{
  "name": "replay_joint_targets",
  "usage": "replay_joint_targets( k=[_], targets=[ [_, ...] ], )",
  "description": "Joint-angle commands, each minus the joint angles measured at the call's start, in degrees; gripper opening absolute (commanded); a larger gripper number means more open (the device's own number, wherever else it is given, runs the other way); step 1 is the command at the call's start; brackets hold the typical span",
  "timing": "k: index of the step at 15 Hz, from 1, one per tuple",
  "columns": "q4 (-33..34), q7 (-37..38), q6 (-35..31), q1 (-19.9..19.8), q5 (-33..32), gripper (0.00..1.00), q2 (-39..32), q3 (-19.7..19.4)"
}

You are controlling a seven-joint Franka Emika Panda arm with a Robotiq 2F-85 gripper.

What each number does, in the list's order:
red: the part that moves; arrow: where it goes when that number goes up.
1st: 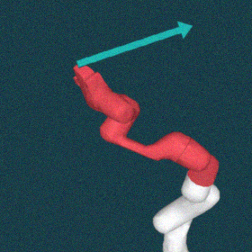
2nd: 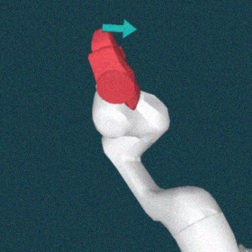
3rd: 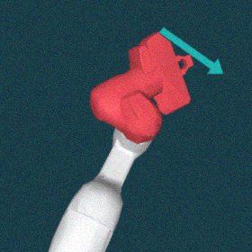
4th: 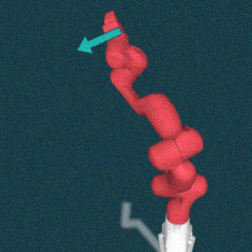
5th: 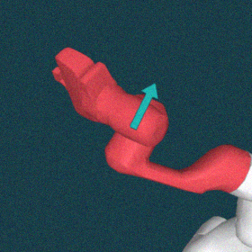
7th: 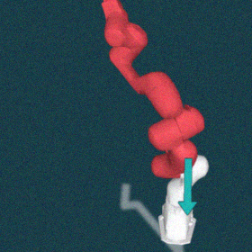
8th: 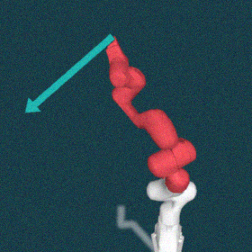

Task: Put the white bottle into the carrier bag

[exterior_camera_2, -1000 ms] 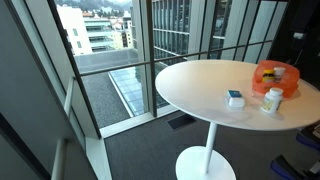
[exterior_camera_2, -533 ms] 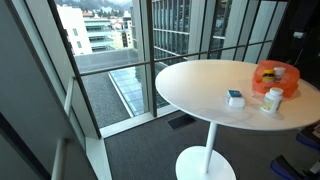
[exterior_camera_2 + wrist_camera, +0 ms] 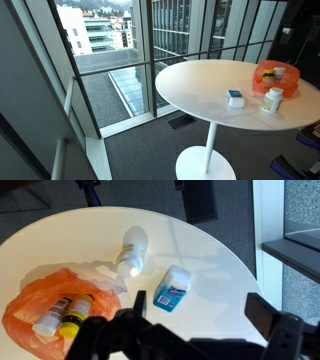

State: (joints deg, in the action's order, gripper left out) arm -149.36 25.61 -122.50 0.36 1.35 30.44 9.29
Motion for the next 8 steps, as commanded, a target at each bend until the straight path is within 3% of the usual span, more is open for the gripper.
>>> replay_joint_targets(
  k=[1, 8],
  targets=[
    [-2.1, -5.6, -6.2, -0.2, 3.4, 1.0, -1.9, -4.5],
    [-4.2, -12.9, -14.0, -1.9, 7.0, 1.0, -8.9, -10.9]
  ],
)
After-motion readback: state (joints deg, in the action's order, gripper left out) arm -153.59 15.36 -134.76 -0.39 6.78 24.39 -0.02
